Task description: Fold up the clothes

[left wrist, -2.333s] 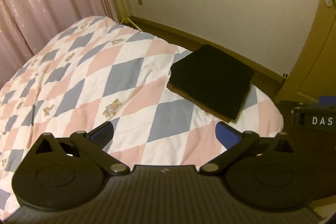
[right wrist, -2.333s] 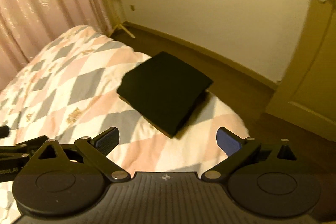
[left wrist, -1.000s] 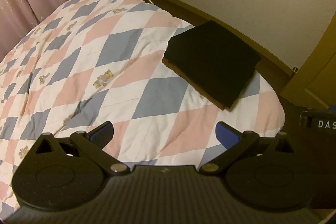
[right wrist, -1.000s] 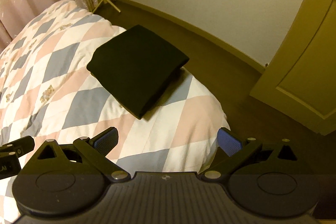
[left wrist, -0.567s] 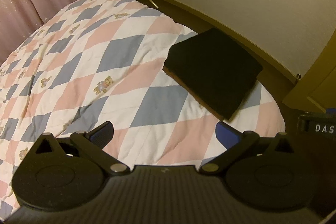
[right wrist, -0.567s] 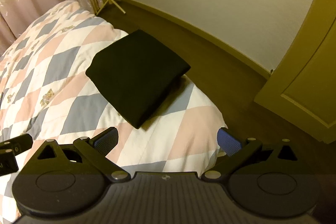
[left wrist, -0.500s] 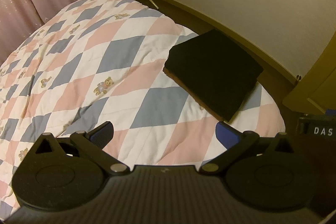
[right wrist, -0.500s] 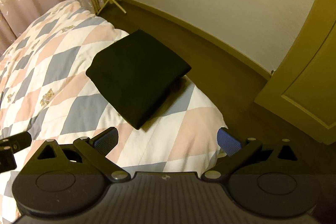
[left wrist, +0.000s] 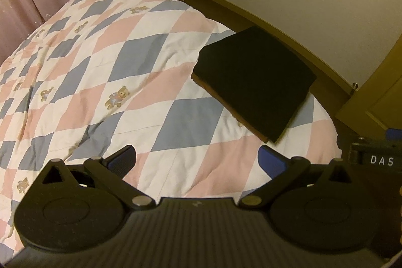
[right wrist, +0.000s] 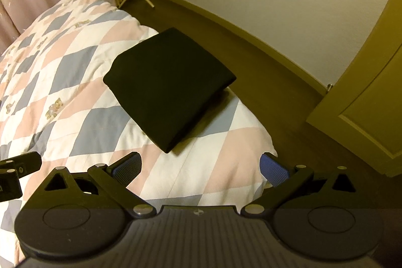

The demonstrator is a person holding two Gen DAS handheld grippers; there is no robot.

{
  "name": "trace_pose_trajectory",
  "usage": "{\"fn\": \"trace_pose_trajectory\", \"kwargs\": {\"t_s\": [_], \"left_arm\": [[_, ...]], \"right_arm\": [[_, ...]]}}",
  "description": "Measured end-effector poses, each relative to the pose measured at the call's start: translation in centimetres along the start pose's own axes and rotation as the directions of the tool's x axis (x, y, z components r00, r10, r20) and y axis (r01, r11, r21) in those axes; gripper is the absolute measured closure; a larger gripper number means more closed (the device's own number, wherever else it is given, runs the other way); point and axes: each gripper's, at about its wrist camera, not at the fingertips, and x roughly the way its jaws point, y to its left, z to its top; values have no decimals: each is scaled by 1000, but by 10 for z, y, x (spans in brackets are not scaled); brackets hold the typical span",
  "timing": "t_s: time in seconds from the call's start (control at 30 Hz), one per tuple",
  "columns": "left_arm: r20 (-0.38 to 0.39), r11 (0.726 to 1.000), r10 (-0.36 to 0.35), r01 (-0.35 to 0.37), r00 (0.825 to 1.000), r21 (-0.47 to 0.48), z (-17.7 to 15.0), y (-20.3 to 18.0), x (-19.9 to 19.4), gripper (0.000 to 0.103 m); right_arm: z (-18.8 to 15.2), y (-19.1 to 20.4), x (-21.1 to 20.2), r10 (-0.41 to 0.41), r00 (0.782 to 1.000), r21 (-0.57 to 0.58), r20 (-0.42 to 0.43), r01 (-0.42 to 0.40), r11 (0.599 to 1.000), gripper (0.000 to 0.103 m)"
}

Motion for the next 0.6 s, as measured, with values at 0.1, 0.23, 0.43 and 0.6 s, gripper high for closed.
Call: {"fn": "trace_pose_trajectory", "kwargs": {"t_s": [0.1, 0.23, 0.43, 0.6], "left_arm": [[-4, 1000, -7, 7, 1000, 2, 2, 1, 3, 1], [0, 1000, -1, 1, 1000, 9, 5, 3, 4, 1], [9, 1000, 8, -8, 1000, 0, 8, 6, 2, 1], [3, 1000, 7, -7, 1000, 0, 7, 2, 5, 1]], "right_arm": [[2, 2, 3, -1, 1000, 2, -1, 1, 1000, 0], [6, 4, 5, -3, 1000, 3, 4, 3, 1000, 0], [14, 8, 3, 4, 1000, 6, 19, -4, 1000, 0], [17, 10, 1, 10, 999, -6, 31, -10, 1000, 0]]}}
